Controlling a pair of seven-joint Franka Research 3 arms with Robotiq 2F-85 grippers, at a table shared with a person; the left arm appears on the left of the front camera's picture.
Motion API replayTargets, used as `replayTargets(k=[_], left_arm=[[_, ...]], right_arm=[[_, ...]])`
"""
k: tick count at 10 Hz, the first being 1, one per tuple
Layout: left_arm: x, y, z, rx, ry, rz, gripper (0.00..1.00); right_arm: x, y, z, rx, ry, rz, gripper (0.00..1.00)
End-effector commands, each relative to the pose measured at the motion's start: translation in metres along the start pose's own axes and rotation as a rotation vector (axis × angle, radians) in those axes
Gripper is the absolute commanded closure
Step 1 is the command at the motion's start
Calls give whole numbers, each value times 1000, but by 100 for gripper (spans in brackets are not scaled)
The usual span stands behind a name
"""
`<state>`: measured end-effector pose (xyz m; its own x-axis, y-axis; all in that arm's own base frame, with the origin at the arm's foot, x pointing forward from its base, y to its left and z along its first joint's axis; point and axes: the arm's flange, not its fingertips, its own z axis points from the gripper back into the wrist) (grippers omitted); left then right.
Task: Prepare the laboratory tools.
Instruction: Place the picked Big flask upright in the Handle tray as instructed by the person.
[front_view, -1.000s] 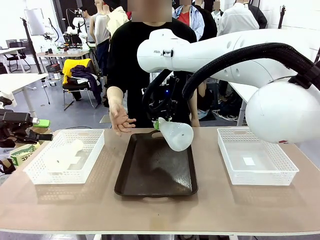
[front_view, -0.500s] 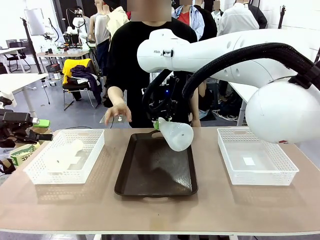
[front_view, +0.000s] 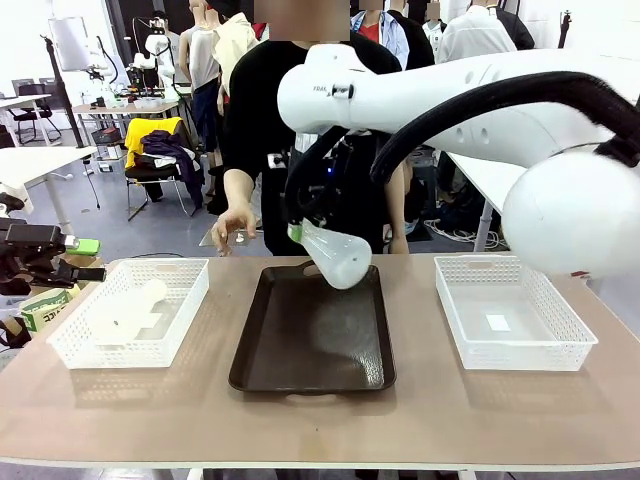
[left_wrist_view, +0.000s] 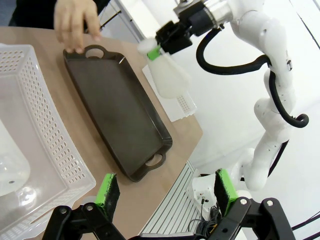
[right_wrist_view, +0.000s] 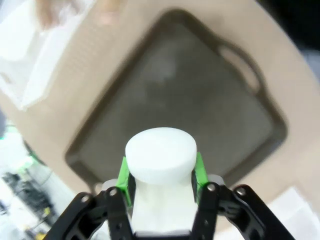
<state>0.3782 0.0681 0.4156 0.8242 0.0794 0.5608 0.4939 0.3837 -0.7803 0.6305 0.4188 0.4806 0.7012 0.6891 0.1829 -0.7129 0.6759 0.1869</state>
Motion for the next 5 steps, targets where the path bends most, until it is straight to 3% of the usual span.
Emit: replayTargets(k=[1,5], left_arm=[[0,-1,2,-11,-10,-1,0],[0,-1,2,-11,-10,-1,0]], right_arm=[[-50,-8,-7,152,-173,190,100],[-64,-26,-25,254,-464,574,100]])
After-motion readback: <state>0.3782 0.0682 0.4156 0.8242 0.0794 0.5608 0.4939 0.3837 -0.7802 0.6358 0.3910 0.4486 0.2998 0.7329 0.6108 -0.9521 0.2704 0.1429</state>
